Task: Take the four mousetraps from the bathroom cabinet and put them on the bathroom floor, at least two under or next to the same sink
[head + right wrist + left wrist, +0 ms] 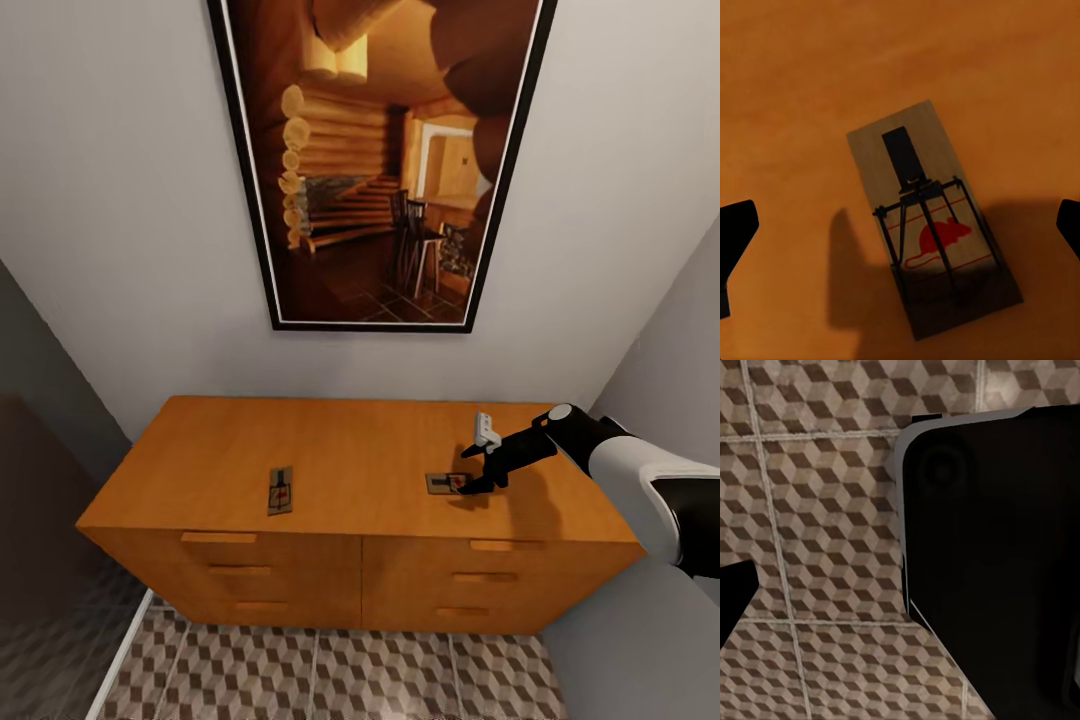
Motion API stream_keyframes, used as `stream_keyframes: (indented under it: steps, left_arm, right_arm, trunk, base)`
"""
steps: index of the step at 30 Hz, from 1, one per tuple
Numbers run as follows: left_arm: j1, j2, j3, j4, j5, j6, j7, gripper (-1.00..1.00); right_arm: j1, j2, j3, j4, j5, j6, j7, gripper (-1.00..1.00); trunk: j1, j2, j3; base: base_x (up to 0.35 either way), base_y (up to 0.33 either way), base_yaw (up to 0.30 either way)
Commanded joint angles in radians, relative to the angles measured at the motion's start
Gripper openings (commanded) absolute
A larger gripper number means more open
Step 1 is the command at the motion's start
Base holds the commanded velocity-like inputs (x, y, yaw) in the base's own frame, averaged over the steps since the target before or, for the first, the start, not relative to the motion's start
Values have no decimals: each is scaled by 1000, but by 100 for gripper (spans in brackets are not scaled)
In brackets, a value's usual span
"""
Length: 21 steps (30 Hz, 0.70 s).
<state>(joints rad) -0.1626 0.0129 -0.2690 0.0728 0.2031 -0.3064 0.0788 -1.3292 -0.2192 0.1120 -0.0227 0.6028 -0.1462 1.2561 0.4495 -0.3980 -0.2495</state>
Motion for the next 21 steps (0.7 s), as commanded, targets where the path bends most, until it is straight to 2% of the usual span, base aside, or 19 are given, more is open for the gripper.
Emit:
stream_keyframes:
  steps: [1, 21]
  left_arm:
    - [-2, -1, -9, 4, 7, -7, 1, 100]
    - [-2, -1, -9, 4, 7, -7, 1, 100]
  right_arm:
    - [-1, 0, 8, 0, -3, -10, 1, 100]
    - [-1, 0, 8, 0, -3, -10, 0, 100]
  trunk:
    - [1, -2, -3]
    - [1, -2, -27]
  base:
    - [0, 0, 0]
    - [0, 0, 0]
